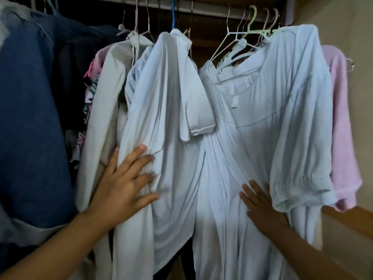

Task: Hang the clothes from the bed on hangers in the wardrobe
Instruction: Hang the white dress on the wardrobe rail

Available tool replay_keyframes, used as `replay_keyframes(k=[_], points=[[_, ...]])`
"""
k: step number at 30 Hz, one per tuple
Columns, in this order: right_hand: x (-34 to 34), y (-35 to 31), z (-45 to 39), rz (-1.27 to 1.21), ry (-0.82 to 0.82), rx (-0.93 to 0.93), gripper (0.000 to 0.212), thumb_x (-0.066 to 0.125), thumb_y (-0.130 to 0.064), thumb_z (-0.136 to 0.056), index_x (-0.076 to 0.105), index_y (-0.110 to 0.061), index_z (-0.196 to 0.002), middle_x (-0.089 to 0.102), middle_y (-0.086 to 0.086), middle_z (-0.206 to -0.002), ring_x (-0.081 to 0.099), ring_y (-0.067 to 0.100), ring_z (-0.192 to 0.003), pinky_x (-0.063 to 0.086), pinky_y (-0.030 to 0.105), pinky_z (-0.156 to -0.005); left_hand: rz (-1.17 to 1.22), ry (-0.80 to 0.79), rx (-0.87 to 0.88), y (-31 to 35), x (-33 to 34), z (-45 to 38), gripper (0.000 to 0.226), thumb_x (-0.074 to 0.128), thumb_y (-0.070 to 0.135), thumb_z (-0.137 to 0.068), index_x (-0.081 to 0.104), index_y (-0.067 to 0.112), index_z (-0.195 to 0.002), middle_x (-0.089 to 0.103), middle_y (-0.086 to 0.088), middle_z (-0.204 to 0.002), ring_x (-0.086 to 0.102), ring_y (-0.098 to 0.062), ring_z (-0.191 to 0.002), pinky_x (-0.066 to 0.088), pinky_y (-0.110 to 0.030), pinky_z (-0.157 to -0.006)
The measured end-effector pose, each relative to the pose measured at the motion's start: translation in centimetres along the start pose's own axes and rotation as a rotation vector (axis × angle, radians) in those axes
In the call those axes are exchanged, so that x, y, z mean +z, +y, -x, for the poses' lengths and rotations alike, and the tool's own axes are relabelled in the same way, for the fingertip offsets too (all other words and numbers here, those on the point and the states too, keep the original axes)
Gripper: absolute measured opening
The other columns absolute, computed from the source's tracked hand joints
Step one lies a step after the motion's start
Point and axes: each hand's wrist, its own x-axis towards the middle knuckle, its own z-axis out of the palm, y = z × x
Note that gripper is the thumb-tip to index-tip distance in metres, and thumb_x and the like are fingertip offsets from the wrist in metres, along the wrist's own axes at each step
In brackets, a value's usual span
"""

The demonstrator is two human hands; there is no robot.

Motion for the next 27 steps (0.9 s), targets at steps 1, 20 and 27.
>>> replay_keyframes(k=[1, 20, 27], points=[[-0.3, -0.5, 0.5, 0.024, -0.009, 0.048, 0.043, 0.023, -0.058, -0.092, 0.043, -0.053, -0.130, 0.015, 0.036, -0.147, -0.011, 0.043, -0.141, -0.010, 0.056, -0.113, 0.030, 0.009, 0.005, 0.6, 0.0, -0.1, 0.045, 0.050, 0.057, -0.080, 0.073, 0.019, -0.090, 0.057, -0.006, -0.130, 0.030, -0.024, -0.138, 0.013, -0.058, -0.111], [-12.5, -6.8, 24.9, -0.438, 0.174, 0.198, 0.050, 0.034, -0.050, -0.095, 0.038, -0.028, -0.140, 0.043, -0.006, -0.144, 0.036, 0.011, -0.135, 0.035, 0.036, -0.108, 0.698, 0.047, 0.153, 15.5, 2.3, 2.4, 0.044, 0.049, 0.052, -0.087, 0.072, 0.018, -0.102, 0.067, 0.002, -0.111, 0.053, -0.011, -0.111, 0.031, -0.041, -0.106], [-18.1, -6.9, 39.7, -0.495, 0.184, 0.545, 0.044, 0.040, -0.054, -0.091, 0.068, -0.025, -0.109, 0.069, -0.013, -0.101, 0.060, 0.002, -0.089, 0.048, 0.013, -0.074, 1.084, -0.357, 0.081, 27.9, -0.3, 7.7, 0.036, 0.051, 0.056, -0.078, 0.067, 0.031, -0.097, 0.061, 0.019, -0.105, 0.058, 0.000, -0.088, 0.046, -0.013, -0.067]])
